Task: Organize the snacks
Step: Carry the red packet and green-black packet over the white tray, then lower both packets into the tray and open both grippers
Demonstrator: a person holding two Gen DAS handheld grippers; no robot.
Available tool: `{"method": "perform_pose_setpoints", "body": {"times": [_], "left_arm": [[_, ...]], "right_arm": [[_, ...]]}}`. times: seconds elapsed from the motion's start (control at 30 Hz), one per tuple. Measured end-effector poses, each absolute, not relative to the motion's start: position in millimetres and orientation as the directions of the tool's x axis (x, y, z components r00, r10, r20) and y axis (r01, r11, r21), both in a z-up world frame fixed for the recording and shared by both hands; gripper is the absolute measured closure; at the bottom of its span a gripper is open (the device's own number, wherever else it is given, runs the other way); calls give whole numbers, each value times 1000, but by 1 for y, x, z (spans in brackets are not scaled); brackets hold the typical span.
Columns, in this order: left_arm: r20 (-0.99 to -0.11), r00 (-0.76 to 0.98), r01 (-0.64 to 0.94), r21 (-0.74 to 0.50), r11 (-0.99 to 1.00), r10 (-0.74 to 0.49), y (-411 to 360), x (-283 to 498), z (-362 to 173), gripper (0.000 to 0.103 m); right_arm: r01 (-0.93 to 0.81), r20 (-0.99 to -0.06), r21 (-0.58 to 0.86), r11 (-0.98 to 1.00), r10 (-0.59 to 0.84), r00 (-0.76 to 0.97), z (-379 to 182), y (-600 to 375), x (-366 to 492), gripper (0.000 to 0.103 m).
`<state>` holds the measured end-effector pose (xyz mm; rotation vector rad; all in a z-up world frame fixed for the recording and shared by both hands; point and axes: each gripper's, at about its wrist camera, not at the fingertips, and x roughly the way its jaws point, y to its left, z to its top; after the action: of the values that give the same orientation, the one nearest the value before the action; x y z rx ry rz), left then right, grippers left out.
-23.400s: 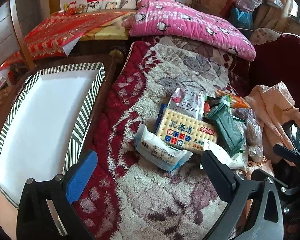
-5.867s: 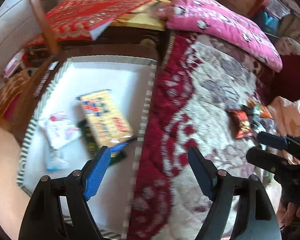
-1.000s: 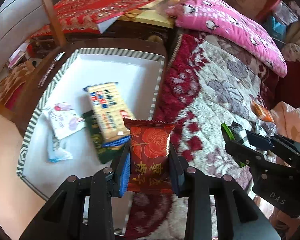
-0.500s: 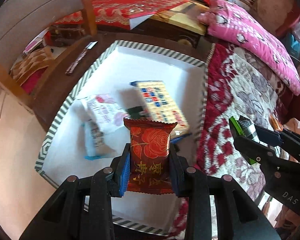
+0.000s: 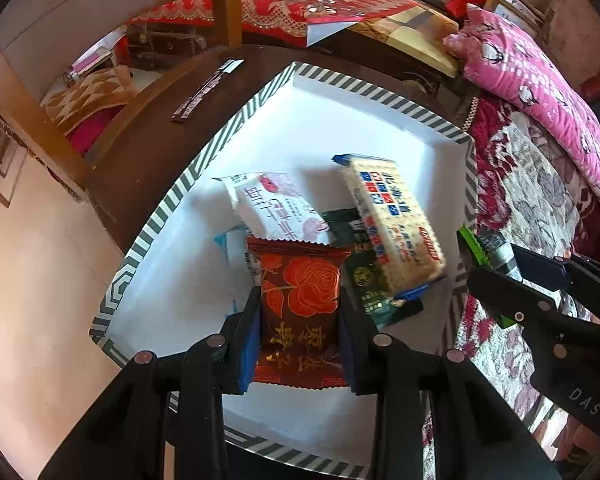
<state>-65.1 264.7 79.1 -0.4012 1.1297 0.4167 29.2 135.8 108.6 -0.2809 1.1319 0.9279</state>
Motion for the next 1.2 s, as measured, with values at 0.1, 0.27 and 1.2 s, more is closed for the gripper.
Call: {"method": "perform_pose_setpoints", "body": {"times": [0.1, 0.27, 1.2], "left_arm": [[-925, 362, -518, -95, 850, 117, 270, -64, 76, 71], [-926, 354, -529, -84, 844, 130, 275, -63, 71, 71], [-914, 348, -569, -29, 822, 209, 280, -71, 80, 34]], "right_arm": [[-759, -869, 248, 603, 484, 101, 105, 146, 29, 60], [-766, -876, 248, 593, 476, 85, 98, 158, 29, 60], [-724, -822, 412, 554, 569, -32, 101, 153, 13, 45]]}}
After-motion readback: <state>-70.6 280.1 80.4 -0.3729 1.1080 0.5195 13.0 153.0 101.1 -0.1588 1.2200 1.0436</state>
